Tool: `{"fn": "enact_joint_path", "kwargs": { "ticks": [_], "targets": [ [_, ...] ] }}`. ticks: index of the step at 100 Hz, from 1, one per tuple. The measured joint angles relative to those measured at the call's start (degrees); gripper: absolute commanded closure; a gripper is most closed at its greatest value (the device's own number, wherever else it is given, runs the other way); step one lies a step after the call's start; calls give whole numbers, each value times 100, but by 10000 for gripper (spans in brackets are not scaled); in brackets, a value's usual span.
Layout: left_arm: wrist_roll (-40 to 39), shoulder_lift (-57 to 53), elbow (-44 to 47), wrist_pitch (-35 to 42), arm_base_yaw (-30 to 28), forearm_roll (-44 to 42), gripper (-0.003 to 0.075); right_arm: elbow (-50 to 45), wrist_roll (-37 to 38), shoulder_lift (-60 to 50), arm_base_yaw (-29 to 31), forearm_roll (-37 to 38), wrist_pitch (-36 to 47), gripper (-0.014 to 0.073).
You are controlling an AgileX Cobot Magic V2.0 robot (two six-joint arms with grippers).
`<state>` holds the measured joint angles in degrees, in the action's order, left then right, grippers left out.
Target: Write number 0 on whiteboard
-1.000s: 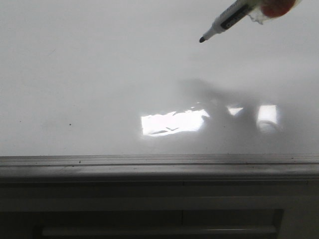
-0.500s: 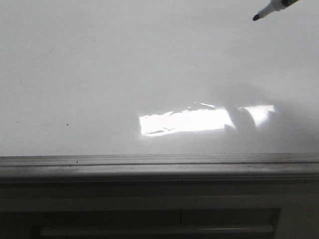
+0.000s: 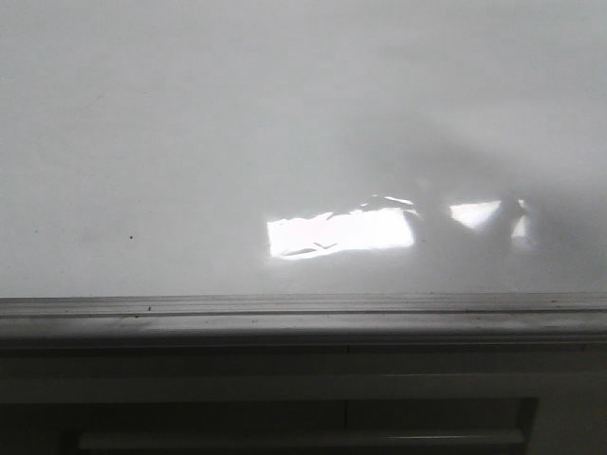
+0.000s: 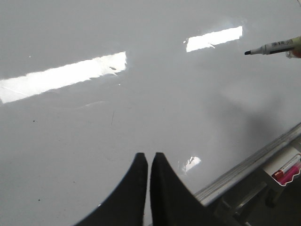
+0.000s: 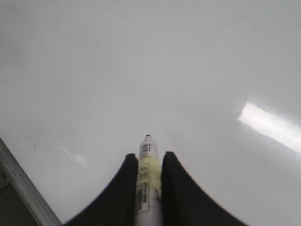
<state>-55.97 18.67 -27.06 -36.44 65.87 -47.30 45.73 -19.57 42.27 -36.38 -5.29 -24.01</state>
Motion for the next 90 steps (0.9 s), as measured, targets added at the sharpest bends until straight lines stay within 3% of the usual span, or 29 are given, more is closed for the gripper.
{"fn": "enact_joint_path", "kwargs": {
  "ticks": [90],
  "targets": [
    [0,0,0,10,0,-205,740,-9,13,1092,0,215,625,640]
  ]
}}
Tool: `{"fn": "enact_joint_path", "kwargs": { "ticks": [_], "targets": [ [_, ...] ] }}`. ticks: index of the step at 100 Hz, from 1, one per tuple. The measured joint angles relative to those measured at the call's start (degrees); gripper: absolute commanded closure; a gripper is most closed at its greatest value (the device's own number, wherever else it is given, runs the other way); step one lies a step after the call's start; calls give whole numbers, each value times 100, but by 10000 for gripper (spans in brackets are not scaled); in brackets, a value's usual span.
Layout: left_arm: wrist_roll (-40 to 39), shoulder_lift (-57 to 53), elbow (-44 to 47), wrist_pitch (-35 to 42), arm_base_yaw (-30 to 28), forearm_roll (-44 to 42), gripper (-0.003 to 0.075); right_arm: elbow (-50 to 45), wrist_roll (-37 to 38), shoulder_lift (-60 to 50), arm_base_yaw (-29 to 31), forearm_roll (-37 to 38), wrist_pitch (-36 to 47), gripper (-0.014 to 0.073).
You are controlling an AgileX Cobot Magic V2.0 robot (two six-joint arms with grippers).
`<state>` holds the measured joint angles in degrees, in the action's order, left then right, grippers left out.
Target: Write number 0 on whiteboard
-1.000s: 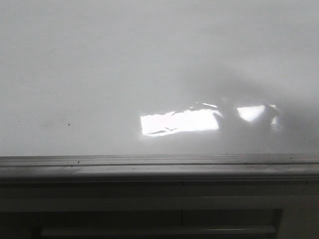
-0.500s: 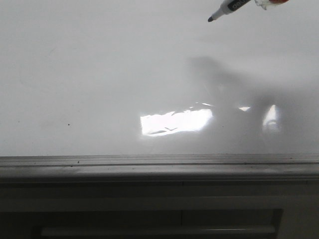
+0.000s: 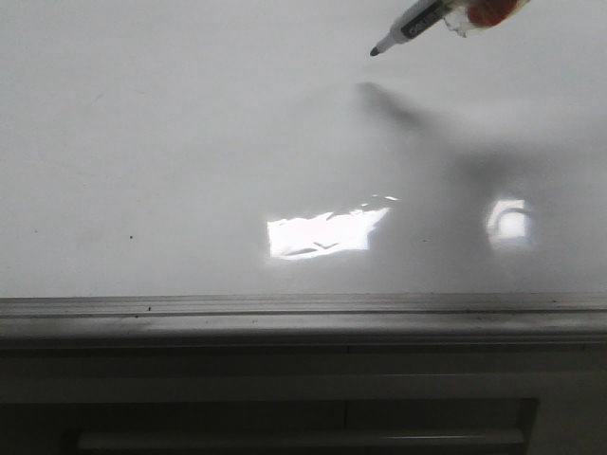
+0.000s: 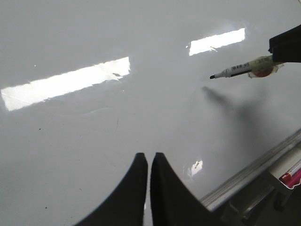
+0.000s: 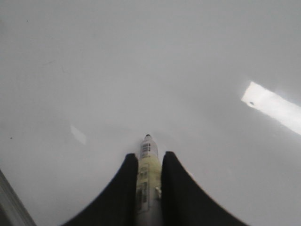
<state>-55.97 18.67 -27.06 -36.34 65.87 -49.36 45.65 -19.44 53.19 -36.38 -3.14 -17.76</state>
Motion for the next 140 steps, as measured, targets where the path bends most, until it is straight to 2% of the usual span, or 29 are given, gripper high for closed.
{"fn": "enact_joint_path", "kwargs": {
  "ticks": [20,75,115,140],
  "targets": [
    [0,0,0,0,0,-13,740,0,9,175,0,314,88,640],
    [0,0,0,0,0,-2,740,72,36,561,-81,314,107,640],
    [0,0,0,0,0,30,740,125,102,587,-310,187,-731,640],
    [0,0,0,0,0,105,740,130,811,323,-310,527,-1389,640]
  ]
}}
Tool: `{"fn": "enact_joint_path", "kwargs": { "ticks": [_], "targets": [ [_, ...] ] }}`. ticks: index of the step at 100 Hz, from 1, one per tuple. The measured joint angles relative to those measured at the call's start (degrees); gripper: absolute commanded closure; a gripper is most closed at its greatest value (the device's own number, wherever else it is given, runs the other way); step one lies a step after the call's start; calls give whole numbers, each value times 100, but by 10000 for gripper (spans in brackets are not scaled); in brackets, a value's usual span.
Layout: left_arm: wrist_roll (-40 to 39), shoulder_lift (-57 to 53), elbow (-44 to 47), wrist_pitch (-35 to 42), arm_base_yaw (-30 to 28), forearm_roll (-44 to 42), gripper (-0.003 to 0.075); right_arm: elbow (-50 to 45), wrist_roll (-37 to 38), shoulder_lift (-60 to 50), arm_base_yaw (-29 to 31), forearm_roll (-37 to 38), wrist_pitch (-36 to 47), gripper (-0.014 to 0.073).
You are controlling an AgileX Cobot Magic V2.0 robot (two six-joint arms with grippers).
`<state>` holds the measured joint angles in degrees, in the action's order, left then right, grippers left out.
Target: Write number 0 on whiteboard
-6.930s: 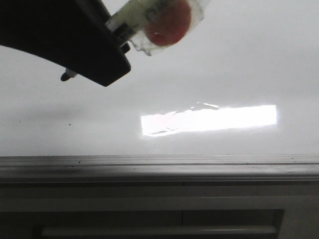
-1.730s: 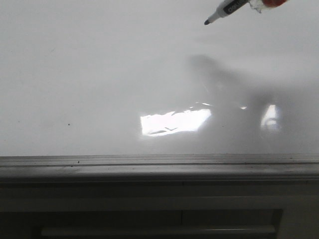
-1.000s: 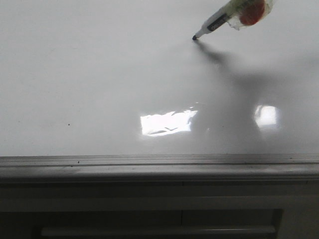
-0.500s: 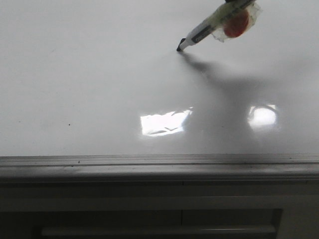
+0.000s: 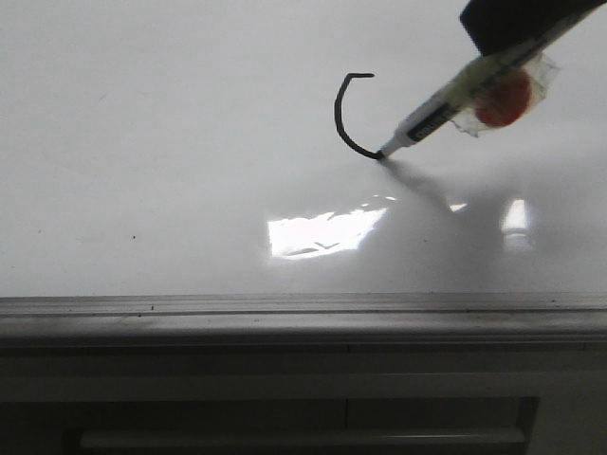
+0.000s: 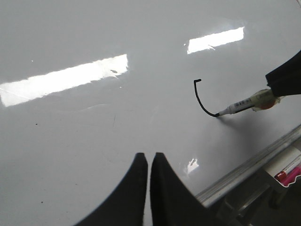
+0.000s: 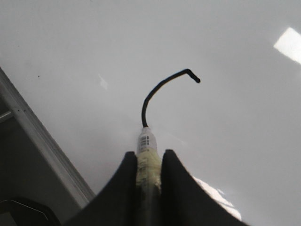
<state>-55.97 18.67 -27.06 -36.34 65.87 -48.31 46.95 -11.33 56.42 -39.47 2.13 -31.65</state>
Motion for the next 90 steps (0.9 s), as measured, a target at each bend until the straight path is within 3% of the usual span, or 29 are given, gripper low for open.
{"fn": "enact_joint_path", "kwargs": {
  "ticks": [49,90],
  "targets": [
    [0,0,0,0,0,10,740,9,1909,-234,-83,1700,-253,640],
    [0,0,0,0,0,10,740,9,2243,-223,-72,2170,117,640]
  ]
}}
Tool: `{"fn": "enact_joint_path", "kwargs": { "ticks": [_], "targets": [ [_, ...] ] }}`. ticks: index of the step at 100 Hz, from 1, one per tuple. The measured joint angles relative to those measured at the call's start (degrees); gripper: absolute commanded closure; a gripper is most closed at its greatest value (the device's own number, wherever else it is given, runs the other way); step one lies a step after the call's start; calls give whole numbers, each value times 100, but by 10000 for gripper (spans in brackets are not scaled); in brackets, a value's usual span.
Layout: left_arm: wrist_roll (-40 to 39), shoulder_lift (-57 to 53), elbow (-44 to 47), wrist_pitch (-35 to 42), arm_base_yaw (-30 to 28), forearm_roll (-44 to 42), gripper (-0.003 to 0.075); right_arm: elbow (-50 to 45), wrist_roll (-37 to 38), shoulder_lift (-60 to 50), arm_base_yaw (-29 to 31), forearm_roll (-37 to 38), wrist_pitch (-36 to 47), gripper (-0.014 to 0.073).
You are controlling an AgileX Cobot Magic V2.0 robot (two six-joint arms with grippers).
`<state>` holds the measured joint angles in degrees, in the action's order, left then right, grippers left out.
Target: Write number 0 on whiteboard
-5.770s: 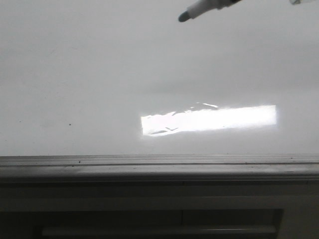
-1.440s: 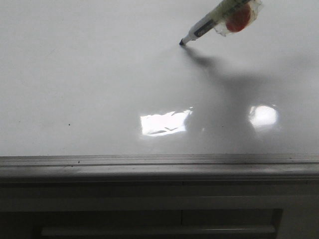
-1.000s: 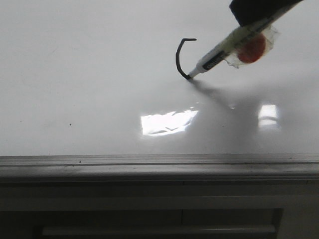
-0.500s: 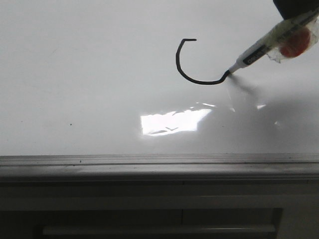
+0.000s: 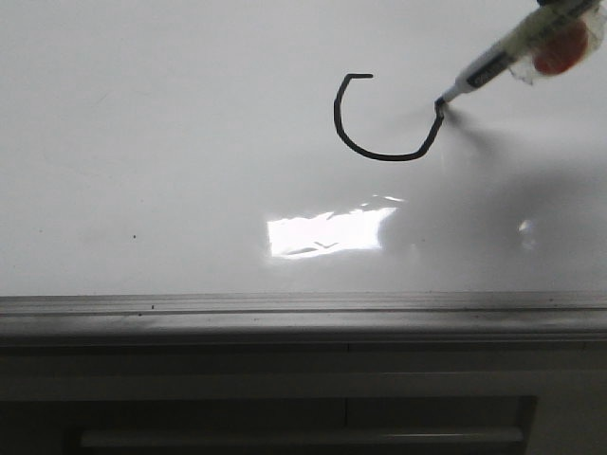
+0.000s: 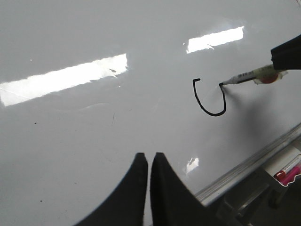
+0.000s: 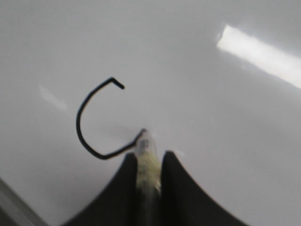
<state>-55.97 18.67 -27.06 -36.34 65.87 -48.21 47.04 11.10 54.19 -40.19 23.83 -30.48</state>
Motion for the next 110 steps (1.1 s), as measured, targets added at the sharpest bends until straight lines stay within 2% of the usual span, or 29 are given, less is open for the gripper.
{"fn": "enact_joint_path", "kwargs": {
  "ticks": [51,82,110],
  "targets": [
    [0,0,0,0,0,124,740,204,41,447,19,101,529,640],
    [0,0,0,0,0,253,740,294,41,812,-534,140,640,640],
    [0,0,0,0,0,253,740,468,41,814,-629,128,521,640]
  ]
}}
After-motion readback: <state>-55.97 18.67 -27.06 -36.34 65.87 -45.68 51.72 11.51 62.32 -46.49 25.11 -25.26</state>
